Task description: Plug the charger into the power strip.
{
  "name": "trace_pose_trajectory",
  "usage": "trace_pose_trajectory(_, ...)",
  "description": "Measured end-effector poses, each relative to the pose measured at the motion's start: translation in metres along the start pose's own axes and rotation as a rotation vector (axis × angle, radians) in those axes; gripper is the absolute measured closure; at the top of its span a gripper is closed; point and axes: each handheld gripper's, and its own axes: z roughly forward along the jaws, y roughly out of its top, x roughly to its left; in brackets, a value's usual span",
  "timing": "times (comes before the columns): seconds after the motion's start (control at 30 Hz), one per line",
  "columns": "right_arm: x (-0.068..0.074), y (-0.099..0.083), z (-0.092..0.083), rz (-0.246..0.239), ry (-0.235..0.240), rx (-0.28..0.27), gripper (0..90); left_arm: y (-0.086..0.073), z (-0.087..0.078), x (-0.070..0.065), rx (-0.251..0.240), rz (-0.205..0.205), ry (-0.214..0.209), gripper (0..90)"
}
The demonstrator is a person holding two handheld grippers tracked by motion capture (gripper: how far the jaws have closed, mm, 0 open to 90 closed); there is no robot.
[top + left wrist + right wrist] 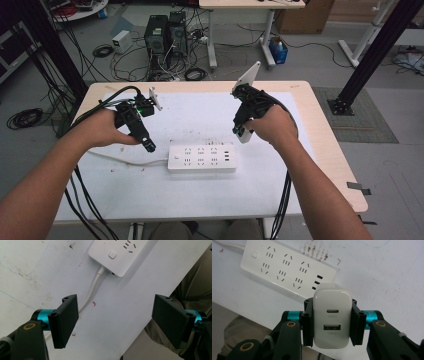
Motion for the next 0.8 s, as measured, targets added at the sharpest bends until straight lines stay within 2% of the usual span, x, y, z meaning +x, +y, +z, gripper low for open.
trace_pose_trajectory(0.1, 0.0, 0.003, 0.0, -0.06, 0.001, 0.007, 62.2, 0.0, -0.001, -0.002, -0.006, 0.009, -0.003, 21.6)
trace_pose_trajectory(0.17, 0.002, 0.006, -0.001, -0.12, -0.003, 0.011, 62.2, -0.001, -0.002, -0.003, -0.016, 0.016, -0.005, 21.6)
trace_pose_trajectory(0.27, 0.009, 0.011, 0.0, -0.235, -0.003, 0.025, 62.2, -0.003, -0.002, -0.003, -0.018, 0.021, -0.002, 21.6)
trace_pose_trajectory(0.37, 0.016, 0.016, 0.0, -0.331, 0.027, 0.009, 62.2, -0.005, -0.001, -0.003, -0.018, 0.02, -0.006, 21.7)
trace_pose_trajectory(0.4, 0.019, 0.018, 0.001, -0.376, 0.032, 0.011, 62.2, -0.005, -0.001, -0.003, -0.018, 0.025, -0.006, 21.6)
trace_pose_trajectory(0.5, 0.026, 0.023, 0.007, -0.467, 0.037, 0.03, 62.2, -0.007, 0.0, -0.003, -0.019, 0.031, -0.009, 21.6)
trace_pose_trajectory(0.6, 0.031, 0.028, 0.014, -0.539, 0.044, 0.039, 62.2, -0.008, 0.001, -0.004, -0.018, 0.034, -0.006, 21.7)
trace_pose_trajectory(0.67, 0.033, 0.029, 0.016, -0.551, 0.047, 0.034, 62.2, -0.008, 0.001, -0.005, -0.014, 0.037, -0.007, 21.6)
trace_pose_trajectory(0.7, 0.034, 0.03, 0.018, -0.587, 0.05, 0.033, 62.2, -0.007, 0.001, -0.006, -0.012, 0.038, -0.005, 21.6)
trace_pose_trajectory(0.73, 0.034, 0.03, 0.018, -0.587, 0.05, 0.033, 62.2, -0.007, 0.001, -0.006, -0.012, 0.038, -0.005, 21.6)
trace_pose_trajectory(0.77, 0.037, 0.032, 0.022, -0.639, 0.046, 0.033, 62.2, -0.007, 0.001, -0.006, -0.013, 0.033, -0.007, 21.6)
trace_pose_trajectory(0.8, 0.037, 0.032, 0.022, -0.639, 0.046, 0.033, 62.2, -0.007, 0.001, -0.006, -0.013, 0.033, -0.007, 21.6)
